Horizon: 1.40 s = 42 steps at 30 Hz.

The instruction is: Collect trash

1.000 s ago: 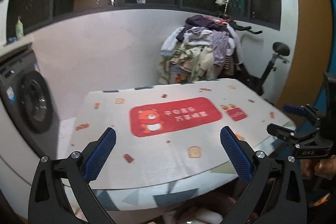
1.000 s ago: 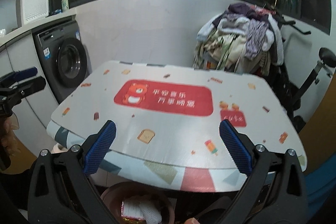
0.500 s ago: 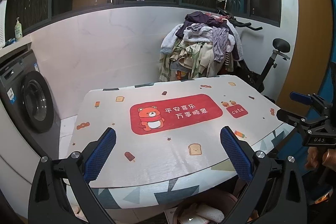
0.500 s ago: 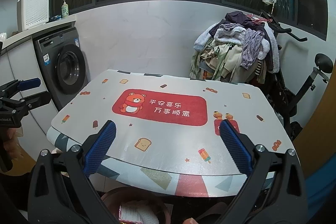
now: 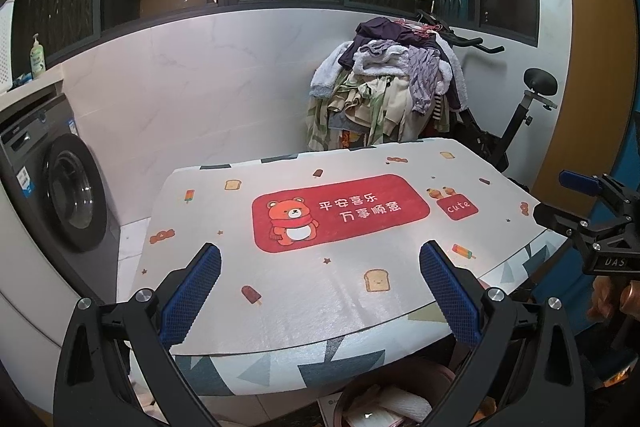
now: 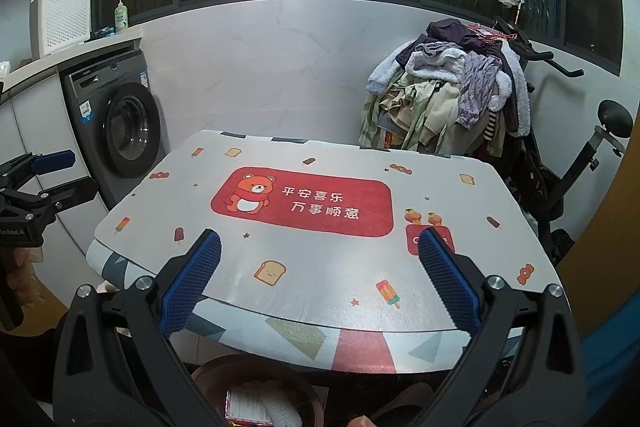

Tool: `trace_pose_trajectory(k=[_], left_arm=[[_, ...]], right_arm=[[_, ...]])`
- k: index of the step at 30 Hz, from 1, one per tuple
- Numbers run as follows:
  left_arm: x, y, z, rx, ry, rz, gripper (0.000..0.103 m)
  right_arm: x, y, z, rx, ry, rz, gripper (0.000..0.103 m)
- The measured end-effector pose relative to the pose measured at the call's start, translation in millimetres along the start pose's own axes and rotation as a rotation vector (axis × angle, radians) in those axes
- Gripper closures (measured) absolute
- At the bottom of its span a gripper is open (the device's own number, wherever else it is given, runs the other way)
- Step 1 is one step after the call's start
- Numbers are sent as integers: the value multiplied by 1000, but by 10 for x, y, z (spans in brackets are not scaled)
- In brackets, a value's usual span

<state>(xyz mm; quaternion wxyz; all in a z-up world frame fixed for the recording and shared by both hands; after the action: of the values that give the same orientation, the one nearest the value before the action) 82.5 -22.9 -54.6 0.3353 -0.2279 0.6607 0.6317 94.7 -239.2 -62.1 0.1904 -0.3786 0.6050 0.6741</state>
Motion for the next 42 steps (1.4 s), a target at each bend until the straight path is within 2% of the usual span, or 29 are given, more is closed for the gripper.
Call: trace_pose_trajectory(k=[42], left_arm=[[12, -47, 50, -14, -7, 8, 6]], right_arm=[[11, -4, -43, 10, -9, 1, 6]])
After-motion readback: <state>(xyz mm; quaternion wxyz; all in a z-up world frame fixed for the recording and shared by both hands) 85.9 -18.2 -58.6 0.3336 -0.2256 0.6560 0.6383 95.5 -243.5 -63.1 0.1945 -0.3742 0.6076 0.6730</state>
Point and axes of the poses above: each gripper's, at about its wrist camera, not at the fingertips, and y roughly against the way its jaws point, z to its left, x to its underside, the point moved 10 cm from there along -y, roughly the way its jaws point, and after that the axes turned 10 degrees about z, right-handed, at the moved point
